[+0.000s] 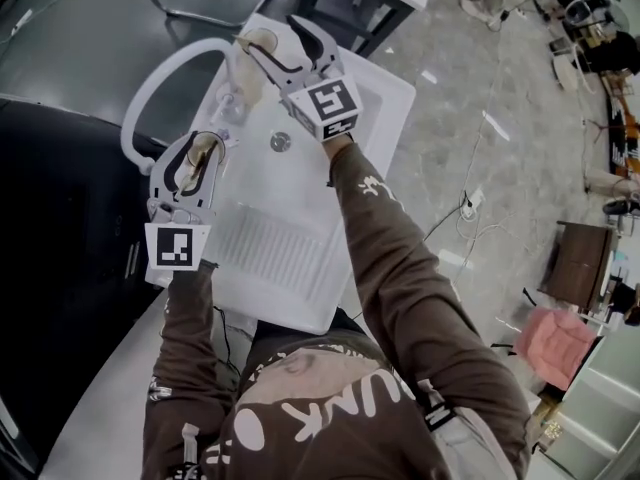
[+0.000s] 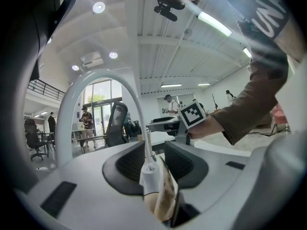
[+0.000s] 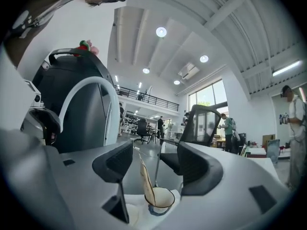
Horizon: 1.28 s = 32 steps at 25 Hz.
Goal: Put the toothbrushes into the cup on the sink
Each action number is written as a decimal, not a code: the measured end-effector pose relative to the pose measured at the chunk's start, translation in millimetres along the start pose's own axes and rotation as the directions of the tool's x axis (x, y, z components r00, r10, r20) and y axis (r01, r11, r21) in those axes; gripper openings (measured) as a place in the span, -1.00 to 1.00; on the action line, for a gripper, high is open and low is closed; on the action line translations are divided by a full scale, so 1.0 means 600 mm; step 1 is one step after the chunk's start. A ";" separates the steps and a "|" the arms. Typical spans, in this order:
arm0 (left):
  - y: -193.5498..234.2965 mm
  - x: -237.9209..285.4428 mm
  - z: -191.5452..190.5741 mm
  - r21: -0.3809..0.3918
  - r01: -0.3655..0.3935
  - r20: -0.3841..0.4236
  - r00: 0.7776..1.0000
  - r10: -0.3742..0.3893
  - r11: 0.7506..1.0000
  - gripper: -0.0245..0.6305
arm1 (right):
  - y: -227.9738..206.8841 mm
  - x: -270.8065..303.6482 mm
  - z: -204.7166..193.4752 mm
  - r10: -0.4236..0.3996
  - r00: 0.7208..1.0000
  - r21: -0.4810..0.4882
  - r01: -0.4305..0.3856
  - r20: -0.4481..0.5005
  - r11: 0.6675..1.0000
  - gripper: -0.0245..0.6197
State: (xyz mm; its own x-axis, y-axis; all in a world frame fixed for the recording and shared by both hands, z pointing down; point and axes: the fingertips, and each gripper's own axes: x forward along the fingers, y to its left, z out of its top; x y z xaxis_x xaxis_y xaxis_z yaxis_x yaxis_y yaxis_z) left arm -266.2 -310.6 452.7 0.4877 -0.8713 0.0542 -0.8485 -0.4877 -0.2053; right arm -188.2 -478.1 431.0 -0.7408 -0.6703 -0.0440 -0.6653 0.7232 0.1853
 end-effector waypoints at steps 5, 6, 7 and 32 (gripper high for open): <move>-0.027 -0.024 0.060 0.036 -0.019 0.019 1.000 0.019 0.999 -0.56 | 0.029 -0.070 0.074 0.024 0.997 -0.022 -0.023 0.079 0.999 0.00; -0.036 -0.031 0.075 0.044 -0.025 0.032 0.999 0.024 0.999 -0.55 | 0.036 -0.088 0.092 0.029 0.994 -0.023 -0.027 0.108 0.999 0.00; -0.047 -0.039 0.092 0.054 -0.032 0.048 0.998 0.029 0.998 -0.55 | 0.045 -0.109 0.112 0.034 0.990 -0.025 -0.031 0.140 0.999 0.00; -0.604 -0.372 0.351 0.071 -0.125 0.070 0.990 0.120 0.990 -0.55 | 0.307 -0.871 0.284 0.295 0.921 0.032 -0.313 0.256 0.949 0.03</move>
State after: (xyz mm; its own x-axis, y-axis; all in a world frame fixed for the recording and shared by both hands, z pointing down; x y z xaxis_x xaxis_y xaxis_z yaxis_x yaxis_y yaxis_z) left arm -24.5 72.2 309.3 0.3958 -0.9175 -0.0393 -0.8859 -0.3703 -0.2794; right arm 60.5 33.7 320.5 -0.9018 -0.3612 -0.2374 -0.4027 0.9016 0.1581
